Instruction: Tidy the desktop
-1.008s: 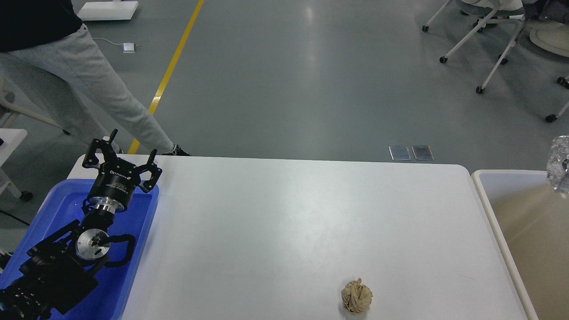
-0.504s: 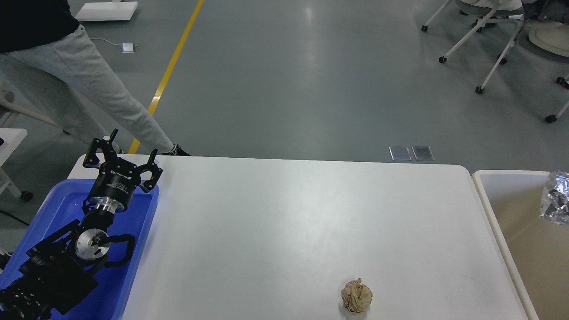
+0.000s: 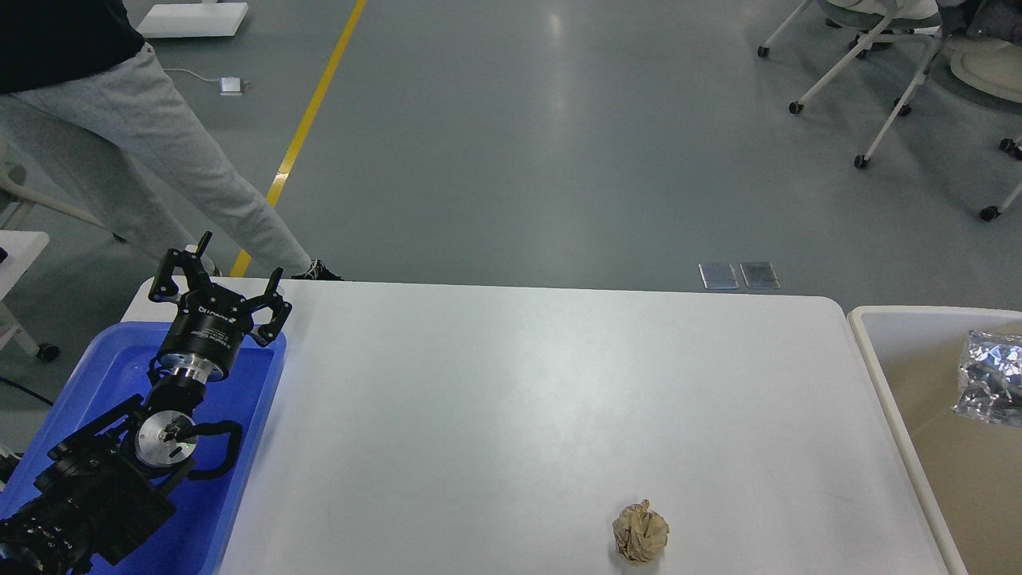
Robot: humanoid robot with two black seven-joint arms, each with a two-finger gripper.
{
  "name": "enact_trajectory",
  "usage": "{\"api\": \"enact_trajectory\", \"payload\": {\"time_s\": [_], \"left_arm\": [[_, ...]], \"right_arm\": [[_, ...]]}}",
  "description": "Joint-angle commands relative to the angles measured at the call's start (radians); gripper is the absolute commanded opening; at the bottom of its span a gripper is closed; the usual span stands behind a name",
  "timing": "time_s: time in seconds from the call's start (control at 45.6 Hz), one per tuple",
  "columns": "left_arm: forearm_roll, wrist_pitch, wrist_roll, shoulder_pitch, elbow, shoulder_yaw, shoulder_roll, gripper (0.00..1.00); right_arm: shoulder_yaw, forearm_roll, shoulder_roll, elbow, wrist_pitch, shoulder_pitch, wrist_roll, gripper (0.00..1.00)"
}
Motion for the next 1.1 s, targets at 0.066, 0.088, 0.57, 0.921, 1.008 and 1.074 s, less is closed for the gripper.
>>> {"api": "enact_trajectory", "payload": {"time_s": [0.066,0.088,0.57,0.921,1.008,1.074], "left_arm": [[0.001,0.0,0.0,0.0,0.0,0.0,0.0,1.0],[-0.001,0.0,0.0,0.0,0.0,0.0,0.0,1.0],[0.001,0.0,0.0,-0.001,0.0,0.0,0.0,1.0],[0.001,0.0,0.0,-0.001,0.0,0.0,0.0,1.0],[0.001,0.0,0.0,-0.001,0.0,0.0,0.0,1.0],[-0.001,0.0,0.0,-0.001,0.0,0.0,0.0,1.0]], "right_arm": [[-0.04,0.0,0.016,-0.007,-0.048,-0.001,-0.004,0.0],[-0.04,0.0,0.015,-0.005,-0.05,-0.001,-0.004,0.0],[-0.147,0.0,0.005,-0.011,-0.064,0.004,-0.004,0.9],[-0.141,0.002,-0.015,-0.014,-0.082,0.01,0.004,0.98],[-0.15,0.002,-0.018,-0.013,-0.108,0.047,0.004,0.98],[-0.156,0.0,-0.018,-0.01,-0.102,0.059,0.004,0.98]]}}
